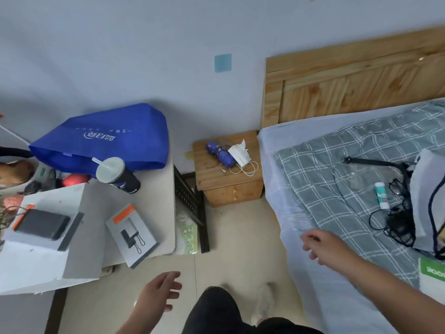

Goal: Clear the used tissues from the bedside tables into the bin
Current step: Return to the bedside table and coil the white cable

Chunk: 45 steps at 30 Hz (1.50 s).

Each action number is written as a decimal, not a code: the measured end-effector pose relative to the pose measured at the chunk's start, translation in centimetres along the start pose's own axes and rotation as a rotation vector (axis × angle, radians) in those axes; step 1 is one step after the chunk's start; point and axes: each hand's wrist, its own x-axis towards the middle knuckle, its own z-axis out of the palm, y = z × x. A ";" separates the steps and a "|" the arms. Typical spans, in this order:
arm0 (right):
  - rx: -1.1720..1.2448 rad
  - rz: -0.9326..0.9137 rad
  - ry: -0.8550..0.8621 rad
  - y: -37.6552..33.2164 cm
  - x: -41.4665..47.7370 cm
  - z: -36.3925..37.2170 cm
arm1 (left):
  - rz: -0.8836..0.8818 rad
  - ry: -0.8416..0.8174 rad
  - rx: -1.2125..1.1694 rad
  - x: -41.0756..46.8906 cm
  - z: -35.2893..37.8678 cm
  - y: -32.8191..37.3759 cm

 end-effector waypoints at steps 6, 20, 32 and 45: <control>-0.018 -0.092 0.043 -9.7 9.1 -3.1 | -0.016 -0.032 -0.019 5.9 1.7 6.6; -0.119 0.135 0.001 -12.9 19.8 -5.3 | 0.084 -0.252 0.047 26.0 4.7 29.6; -0.217 0.066 -0.247 -20.6 37.3 -7.2 | -0.071 -0.201 0.052 33.2 11.2 34.4; -0.318 -0.058 -0.322 -22.8 55.0 4.3 | -0.065 -0.177 -0.067 51.3 19.7 35.5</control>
